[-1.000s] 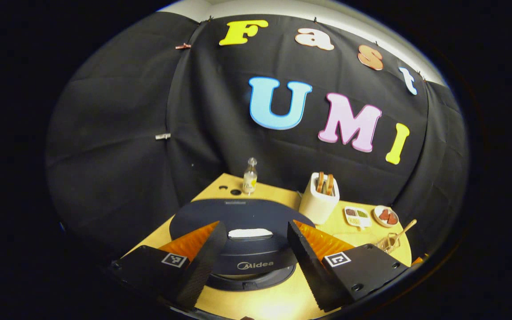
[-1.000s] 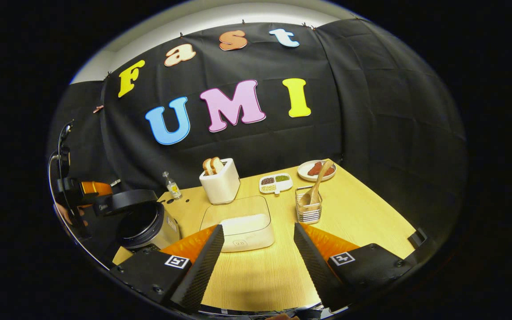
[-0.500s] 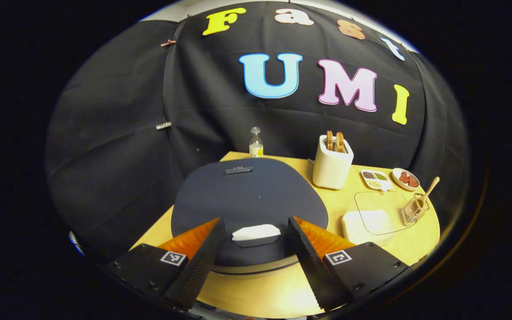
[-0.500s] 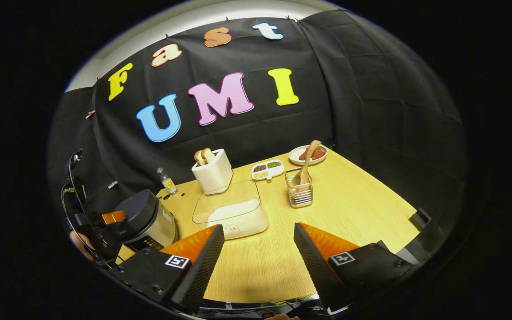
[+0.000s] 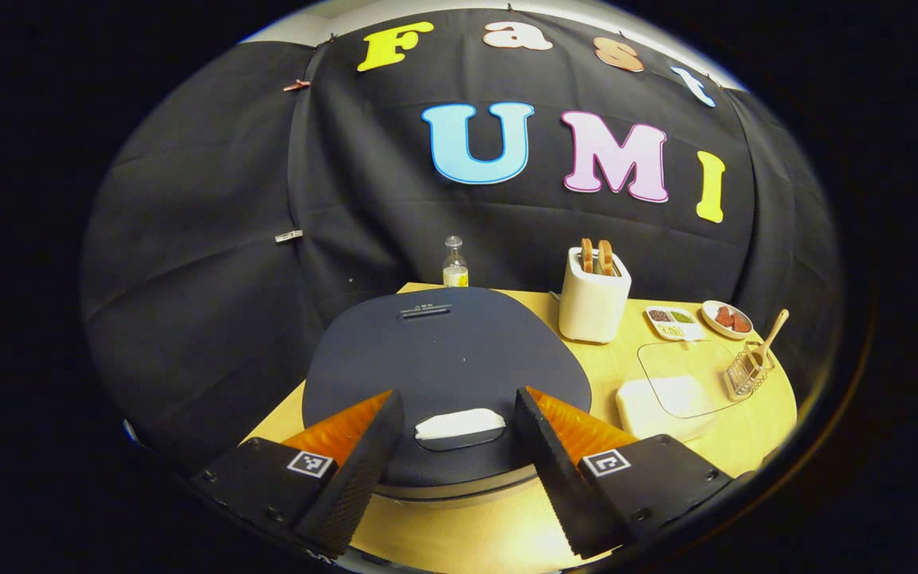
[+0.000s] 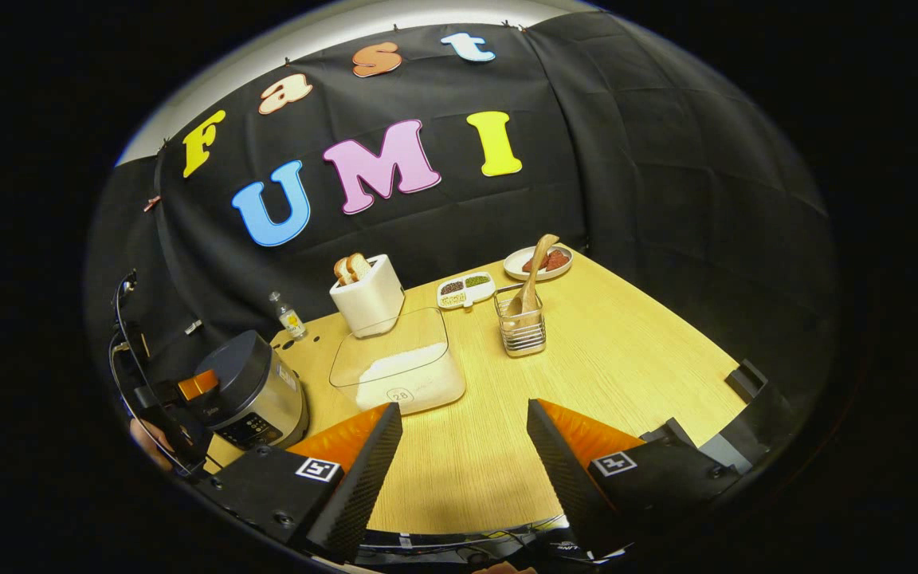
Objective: Close the left gripper, press the button to open the rice cooker; take a wooden spoon from the chopstick holder with the right hand, scoop a spoonful of rice and pour it into the rice cooker, then put the wooden spoon back into the chopstick holder.
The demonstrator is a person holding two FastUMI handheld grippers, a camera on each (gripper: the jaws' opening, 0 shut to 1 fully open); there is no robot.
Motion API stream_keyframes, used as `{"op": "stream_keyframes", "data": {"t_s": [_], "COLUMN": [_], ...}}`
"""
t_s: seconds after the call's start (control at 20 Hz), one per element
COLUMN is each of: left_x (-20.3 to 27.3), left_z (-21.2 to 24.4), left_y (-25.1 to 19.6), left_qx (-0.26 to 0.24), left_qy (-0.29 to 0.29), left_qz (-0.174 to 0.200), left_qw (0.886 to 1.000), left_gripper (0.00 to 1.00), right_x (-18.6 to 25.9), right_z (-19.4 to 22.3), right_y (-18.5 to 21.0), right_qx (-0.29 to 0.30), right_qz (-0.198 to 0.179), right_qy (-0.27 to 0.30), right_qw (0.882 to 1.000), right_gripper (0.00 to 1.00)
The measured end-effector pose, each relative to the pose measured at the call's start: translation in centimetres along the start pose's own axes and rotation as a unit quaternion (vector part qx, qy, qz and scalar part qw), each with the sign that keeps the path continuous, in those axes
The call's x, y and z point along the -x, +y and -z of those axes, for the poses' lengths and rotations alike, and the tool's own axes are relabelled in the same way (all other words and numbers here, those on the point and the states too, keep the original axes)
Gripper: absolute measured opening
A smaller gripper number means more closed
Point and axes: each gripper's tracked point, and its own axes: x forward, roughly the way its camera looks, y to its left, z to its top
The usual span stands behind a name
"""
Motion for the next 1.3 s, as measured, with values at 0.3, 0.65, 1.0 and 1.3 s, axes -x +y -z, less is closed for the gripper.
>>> {"op": "stream_keyframes", "data": {"t_s": [0.3,0.65,1.0,1.3], "left_x": [1.2,8.1,12.4,12.6], "left_z": [-2.3,-9.8,-11.6,-8.3], "left_y": [0.0,0.1,-1.4,-3.4], "left_qx": [-0.003,0.027,-0.002,0.01], "left_qy": [-0.041,-0.162,-0.199,-0.166], "left_qz": [0.025,0.049,0.069,0.091], "left_qw": [0.999,0.985,0.978,0.982], "left_gripper": [0.96,0.95,0.95,0.95], "right_x": [-1.1,0.2,2.4,2.3], "right_z": [-2.8,-9.1,-12.2,-12.8], "right_y": [1.0,3.2,4.2,4.3], "right_qx": [0.01,0.111,0.101,0.092], "right_qz": [0.002,-0.006,0.015,0.048], "right_qy": [-0.034,-0.109,-0.141,-0.176], "right_qw": [0.999,0.988,0.985,0.979], "right_gripper": [0.98,0.99,0.99,0.98]}}
